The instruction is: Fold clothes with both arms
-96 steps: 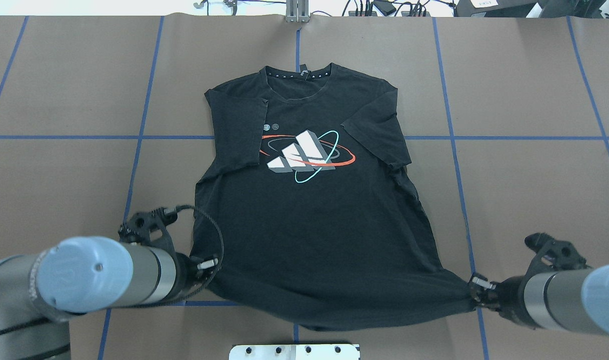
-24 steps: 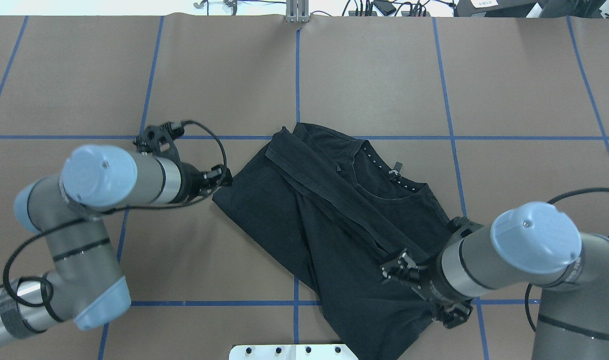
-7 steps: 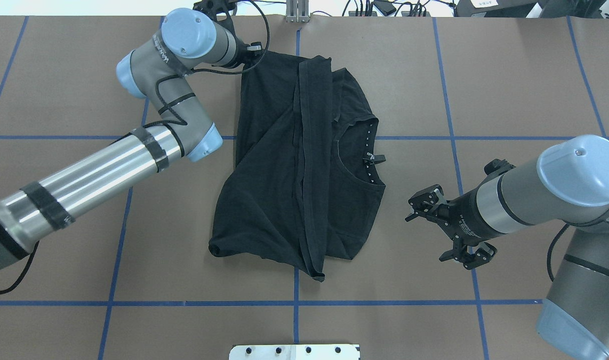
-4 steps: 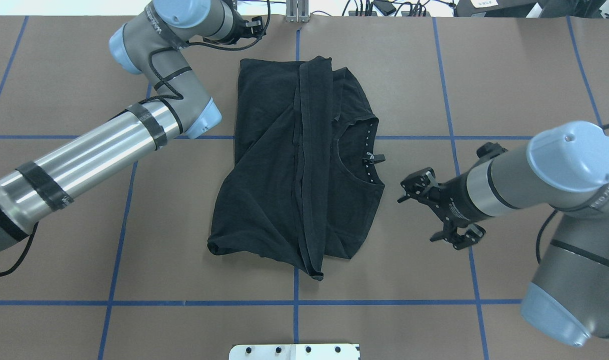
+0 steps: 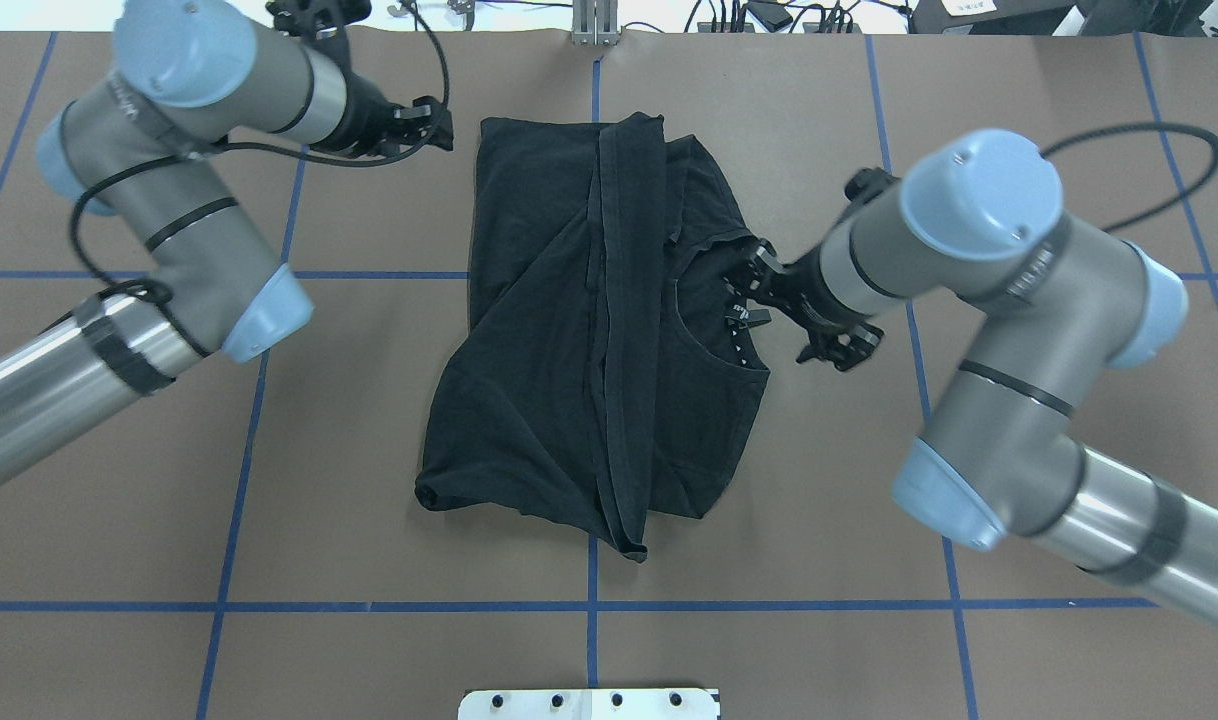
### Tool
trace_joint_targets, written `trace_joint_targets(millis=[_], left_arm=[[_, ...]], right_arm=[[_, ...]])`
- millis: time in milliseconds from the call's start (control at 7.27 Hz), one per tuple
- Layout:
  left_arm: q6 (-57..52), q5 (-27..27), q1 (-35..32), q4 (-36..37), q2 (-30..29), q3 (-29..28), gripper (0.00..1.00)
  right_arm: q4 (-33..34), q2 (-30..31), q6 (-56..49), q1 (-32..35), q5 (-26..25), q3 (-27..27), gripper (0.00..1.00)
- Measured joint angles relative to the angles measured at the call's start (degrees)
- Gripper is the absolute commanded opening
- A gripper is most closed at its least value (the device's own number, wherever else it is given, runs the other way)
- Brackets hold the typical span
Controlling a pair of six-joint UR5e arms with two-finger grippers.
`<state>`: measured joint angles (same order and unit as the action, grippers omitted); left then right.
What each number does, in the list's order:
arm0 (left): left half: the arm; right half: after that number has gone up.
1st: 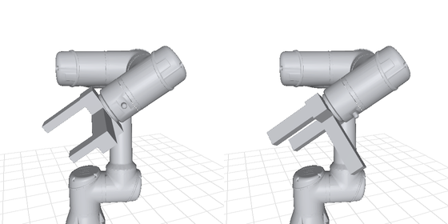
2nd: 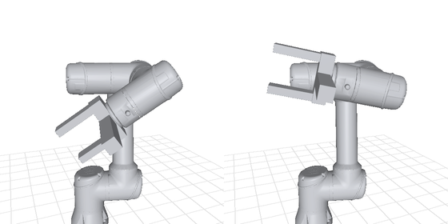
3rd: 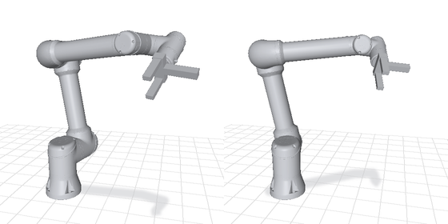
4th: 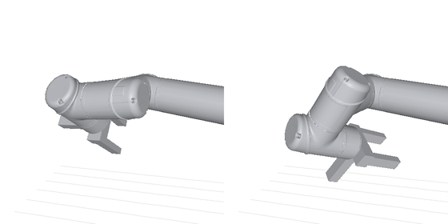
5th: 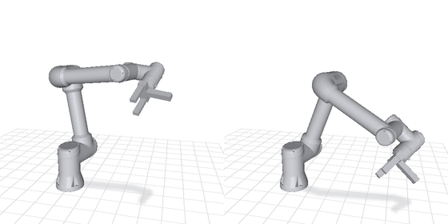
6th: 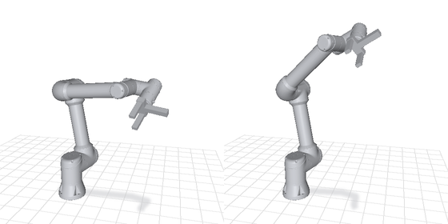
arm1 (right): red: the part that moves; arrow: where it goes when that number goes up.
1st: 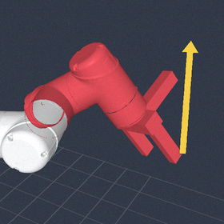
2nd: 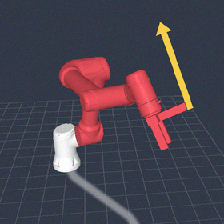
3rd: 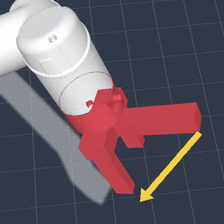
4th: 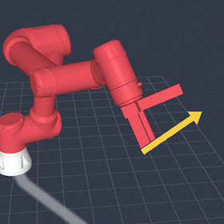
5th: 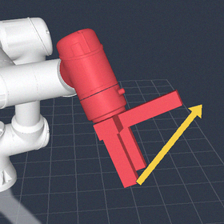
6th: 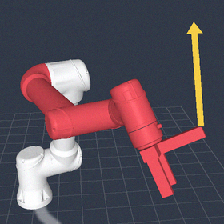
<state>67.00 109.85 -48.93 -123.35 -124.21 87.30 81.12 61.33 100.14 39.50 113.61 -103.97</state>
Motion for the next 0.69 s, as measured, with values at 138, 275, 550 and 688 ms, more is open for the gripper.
trace_joint_targets(millis=[138, 275, 550, 688], left_arm=[[0.03, 0.25, 0.00, 1.23, 3.08, 4.22, 0.69], [0.05, 0.36, 0.07, 1.73, 5.62, 7.28, 0.69], [0.06, 0.44, 0.24, 1.95, 9.07, 10.65, 0.69], [0.06, 0.45, 0.28, 1.95, 9.78, 10.99, 0.69]], right_arm=[[1.30, -5.03, -2.52, 0.91, -0.23, 5.20, 1.00], [1.86, -7.75, -4.93, 0.82, -0.39, 7.98, 0.94], [2.28, -9.56, -11.45, -2.39, -0.01, 8.39, 0.74], [3.09, -9.85, -16.56, -5.02, -0.08, 7.62, 0.72]])
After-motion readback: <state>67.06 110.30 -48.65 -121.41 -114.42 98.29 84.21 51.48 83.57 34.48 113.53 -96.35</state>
